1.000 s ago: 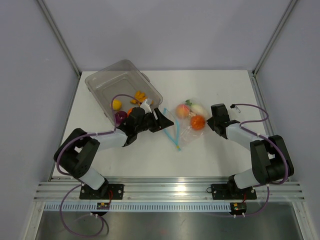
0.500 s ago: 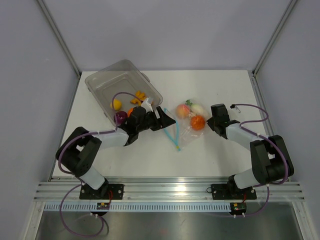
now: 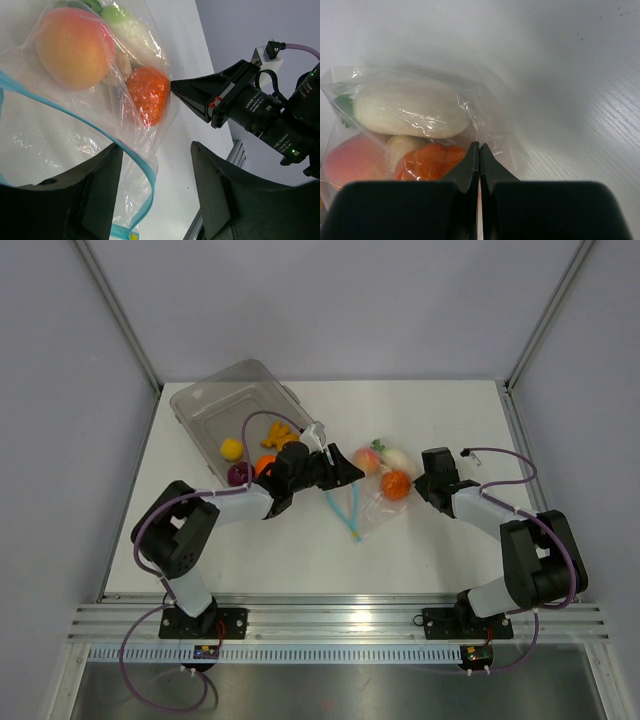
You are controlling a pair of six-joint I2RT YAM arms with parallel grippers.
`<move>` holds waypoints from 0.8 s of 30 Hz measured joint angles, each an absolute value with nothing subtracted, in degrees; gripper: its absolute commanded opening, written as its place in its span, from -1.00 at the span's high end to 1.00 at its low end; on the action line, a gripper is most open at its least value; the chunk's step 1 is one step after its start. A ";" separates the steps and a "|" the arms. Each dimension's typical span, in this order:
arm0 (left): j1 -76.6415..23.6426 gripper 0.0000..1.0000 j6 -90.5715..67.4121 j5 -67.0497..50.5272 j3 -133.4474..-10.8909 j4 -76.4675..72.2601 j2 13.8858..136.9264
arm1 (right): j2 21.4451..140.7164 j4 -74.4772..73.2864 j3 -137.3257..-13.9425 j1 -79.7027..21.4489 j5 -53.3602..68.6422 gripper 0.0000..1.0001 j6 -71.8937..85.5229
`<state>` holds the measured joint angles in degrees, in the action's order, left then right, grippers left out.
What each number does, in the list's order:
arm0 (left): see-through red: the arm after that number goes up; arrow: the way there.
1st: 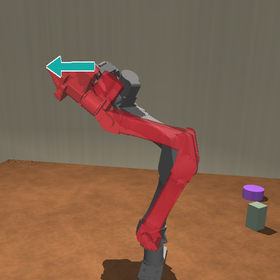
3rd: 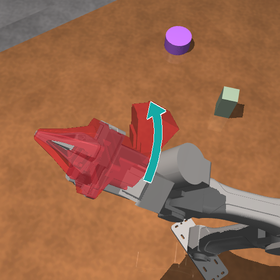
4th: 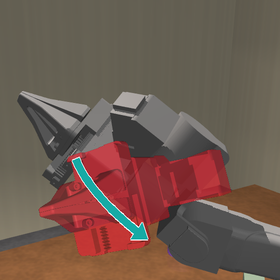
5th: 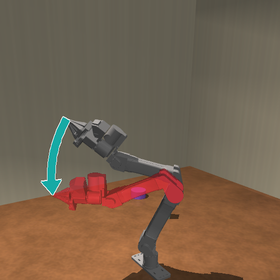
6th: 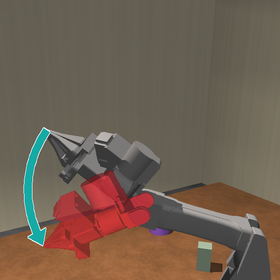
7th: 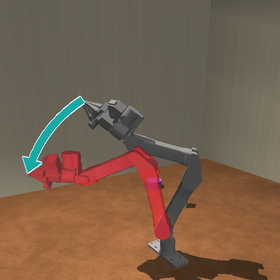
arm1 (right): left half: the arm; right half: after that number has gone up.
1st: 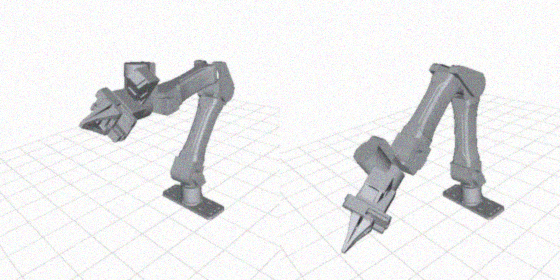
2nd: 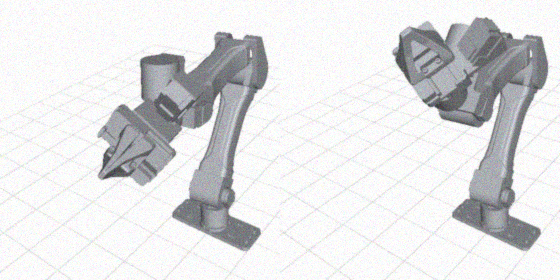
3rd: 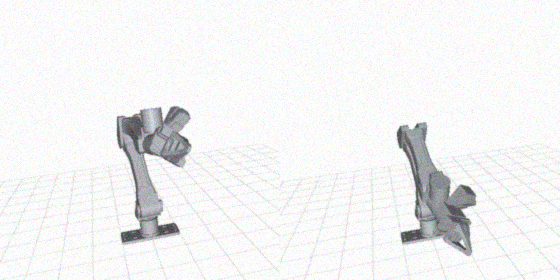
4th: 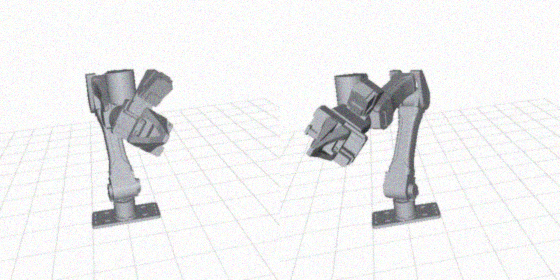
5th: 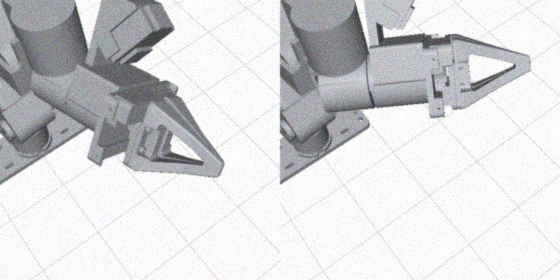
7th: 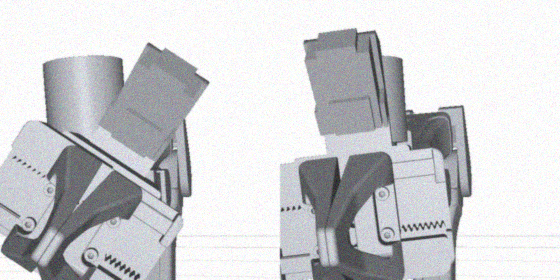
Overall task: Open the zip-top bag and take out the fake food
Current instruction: Pick up the fake fruit from the zipper food storage bag.
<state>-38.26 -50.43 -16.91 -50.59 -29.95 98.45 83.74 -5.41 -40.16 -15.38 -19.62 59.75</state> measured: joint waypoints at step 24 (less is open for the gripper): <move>-35.38 1.00 -54.94 -26.79 -49.58 -36.14 100.25 | 83.74 -8.91 -40.93 -15.38 -23.40 1.00 62.17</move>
